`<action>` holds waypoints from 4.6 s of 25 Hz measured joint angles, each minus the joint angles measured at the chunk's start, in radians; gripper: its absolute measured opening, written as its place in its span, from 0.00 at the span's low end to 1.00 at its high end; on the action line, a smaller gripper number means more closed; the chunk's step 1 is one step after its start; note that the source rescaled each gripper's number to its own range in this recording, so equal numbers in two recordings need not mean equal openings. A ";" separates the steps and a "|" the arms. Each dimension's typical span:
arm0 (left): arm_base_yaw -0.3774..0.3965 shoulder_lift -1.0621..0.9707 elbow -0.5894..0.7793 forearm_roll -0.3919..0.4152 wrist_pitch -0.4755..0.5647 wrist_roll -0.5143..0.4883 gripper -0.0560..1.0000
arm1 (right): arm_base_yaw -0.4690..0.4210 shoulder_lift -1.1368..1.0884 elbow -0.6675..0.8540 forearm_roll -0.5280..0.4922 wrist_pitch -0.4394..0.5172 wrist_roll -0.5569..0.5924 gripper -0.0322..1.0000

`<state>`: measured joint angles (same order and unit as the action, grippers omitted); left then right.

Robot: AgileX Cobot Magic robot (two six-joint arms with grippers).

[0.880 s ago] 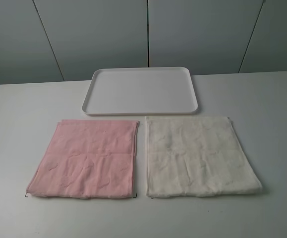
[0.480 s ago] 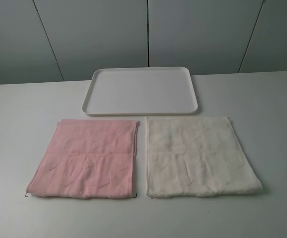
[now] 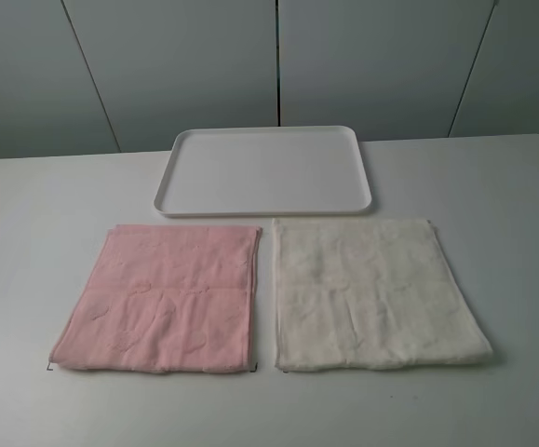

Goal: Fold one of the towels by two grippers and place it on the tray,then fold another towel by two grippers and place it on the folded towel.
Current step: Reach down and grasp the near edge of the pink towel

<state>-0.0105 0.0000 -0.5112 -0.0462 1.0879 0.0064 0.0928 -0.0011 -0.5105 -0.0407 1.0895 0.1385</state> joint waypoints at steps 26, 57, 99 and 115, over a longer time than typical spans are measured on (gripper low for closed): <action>0.000 0.000 0.000 0.000 0.000 0.000 0.96 | 0.000 0.000 0.000 -0.050 0.000 -0.019 0.98; 0.000 0.519 -0.173 -0.159 -0.008 0.312 0.96 | 0.000 0.461 -0.192 0.200 0.008 -0.284 1.00; -0.412 1.690 -0.235 0.144 -0.209 1.009 0.96 | 0.444 1.340 -0.212 0.371 -0.315 -0.895 1.00; -0.415 1.845 -0.223 0.169 -0.304 0.981 0.96 | 0.510 1.386 -0.213 0.392 -0.327 -0.944 1.00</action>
<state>-0.4252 1.8445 -0.7341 0.1224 0.7835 0.9870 0.6023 1.3845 -0.7231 0.3517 0.7626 -0.8053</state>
